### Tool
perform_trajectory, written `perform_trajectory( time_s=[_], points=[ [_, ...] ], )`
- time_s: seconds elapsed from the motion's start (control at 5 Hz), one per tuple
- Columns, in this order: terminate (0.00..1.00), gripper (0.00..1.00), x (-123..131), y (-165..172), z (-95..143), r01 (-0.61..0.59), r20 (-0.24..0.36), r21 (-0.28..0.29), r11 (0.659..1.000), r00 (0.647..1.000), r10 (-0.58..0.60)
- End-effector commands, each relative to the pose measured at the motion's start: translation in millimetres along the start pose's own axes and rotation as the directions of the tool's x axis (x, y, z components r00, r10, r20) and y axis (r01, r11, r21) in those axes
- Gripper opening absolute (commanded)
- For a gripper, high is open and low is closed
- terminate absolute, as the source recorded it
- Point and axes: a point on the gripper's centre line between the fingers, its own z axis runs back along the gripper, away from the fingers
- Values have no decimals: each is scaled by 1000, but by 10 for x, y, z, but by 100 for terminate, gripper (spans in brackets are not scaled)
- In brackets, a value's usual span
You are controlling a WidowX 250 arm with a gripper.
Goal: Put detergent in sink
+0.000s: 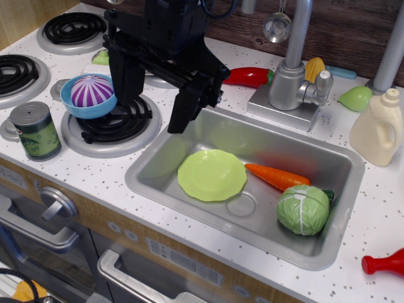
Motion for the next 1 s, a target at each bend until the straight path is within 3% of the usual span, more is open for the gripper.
perform_trajectory(
  time_s=[0.0,0.2,0.4,0.8],
  points=[
    [0,100,0,0,0,0,0,0,1000,1000,0],
    [0,100,238,-268,138,-252,-1,-20,967,968,252],
    [0,100,501,-610,294,-426,-2,-37,904,905,426],
    [0,100,1147,-1207,597,-592,57,-163,790,793,606]
  ],
)
